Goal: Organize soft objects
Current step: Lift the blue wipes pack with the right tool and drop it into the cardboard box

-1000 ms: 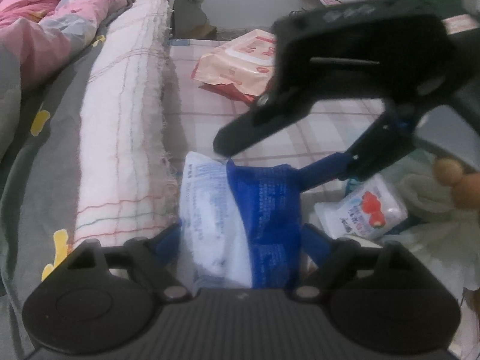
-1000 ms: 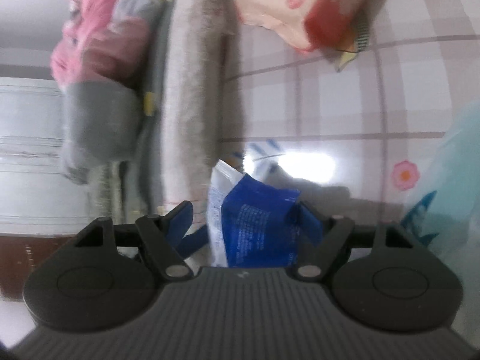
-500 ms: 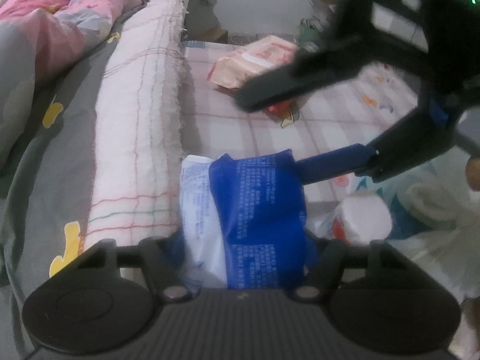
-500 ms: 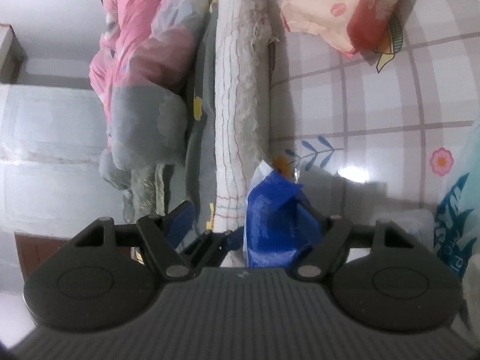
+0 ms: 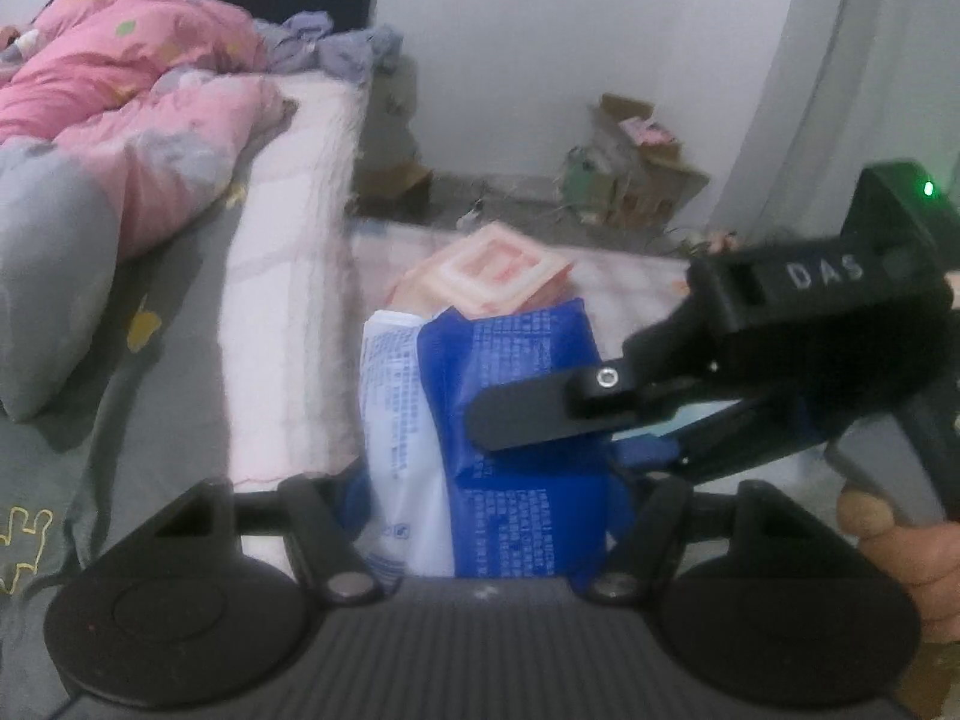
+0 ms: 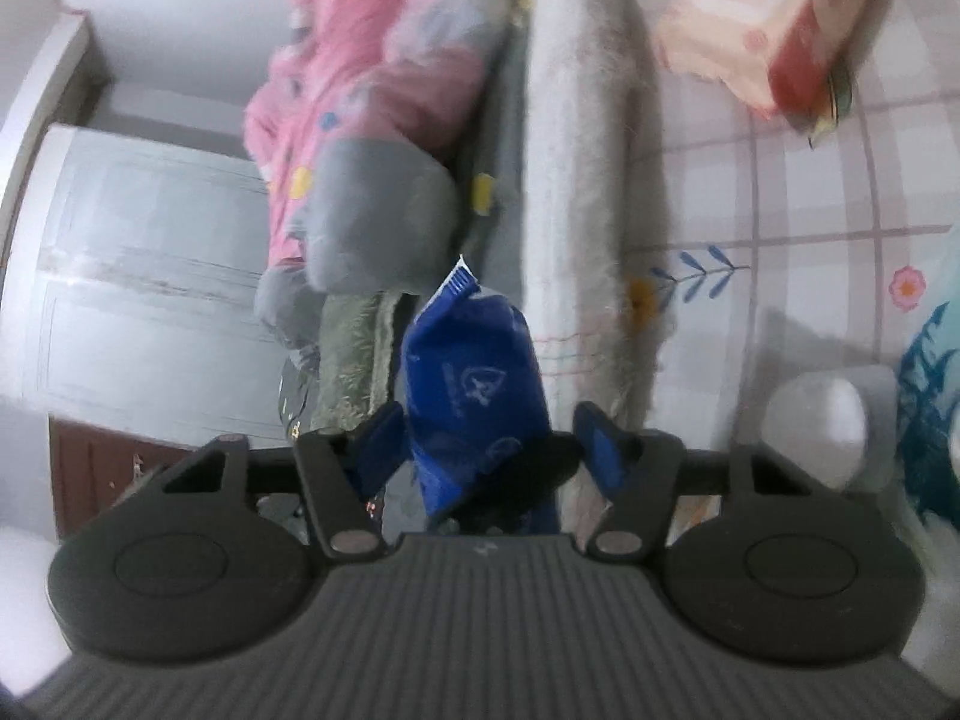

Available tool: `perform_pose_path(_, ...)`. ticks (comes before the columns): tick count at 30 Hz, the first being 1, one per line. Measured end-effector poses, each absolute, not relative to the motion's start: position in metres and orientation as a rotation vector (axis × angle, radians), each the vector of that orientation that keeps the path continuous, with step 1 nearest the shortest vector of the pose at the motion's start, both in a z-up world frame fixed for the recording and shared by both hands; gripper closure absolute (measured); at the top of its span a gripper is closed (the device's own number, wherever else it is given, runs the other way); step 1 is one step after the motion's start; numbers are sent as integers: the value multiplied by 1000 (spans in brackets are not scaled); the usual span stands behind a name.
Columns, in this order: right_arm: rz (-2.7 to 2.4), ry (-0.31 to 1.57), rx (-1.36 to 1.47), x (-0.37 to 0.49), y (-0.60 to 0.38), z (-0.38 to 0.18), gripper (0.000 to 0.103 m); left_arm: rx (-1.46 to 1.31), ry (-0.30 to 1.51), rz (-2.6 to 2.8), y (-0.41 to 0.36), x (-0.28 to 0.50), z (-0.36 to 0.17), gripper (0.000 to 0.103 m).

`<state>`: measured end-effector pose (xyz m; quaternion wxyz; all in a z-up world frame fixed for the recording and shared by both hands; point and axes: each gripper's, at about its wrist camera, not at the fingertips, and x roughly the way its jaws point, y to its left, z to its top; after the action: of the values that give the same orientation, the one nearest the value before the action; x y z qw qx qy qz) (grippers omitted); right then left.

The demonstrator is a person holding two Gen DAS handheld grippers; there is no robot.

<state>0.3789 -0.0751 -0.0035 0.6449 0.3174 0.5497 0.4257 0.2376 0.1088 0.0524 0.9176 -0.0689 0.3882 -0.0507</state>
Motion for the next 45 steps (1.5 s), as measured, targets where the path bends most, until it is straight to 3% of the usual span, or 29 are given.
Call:
perform_pose_path(5,969,1156,744,344,-125,27,57,-162,756,-182,70,215,81,32)
perform_pose_path(13,853,966,774,283,-248,67,64,-134,699,-369,-31,202,106,31)
perform_pose_path(26,462,841,860,218,-445,51,70,-62,774,-699,-217,230,81,28)
perform_pose_path(32,352,918,839,225,-479,13,71,4,799,-716,-224,227,56,27)
perform_pose_path(42,197,1061,594,258,-455,-20,71,42,740,-549,-156,218,62,26)
perform_pose_path(45,148,1131,556,269,-444,-31,66,14,740,-503,-132,217,63,26)
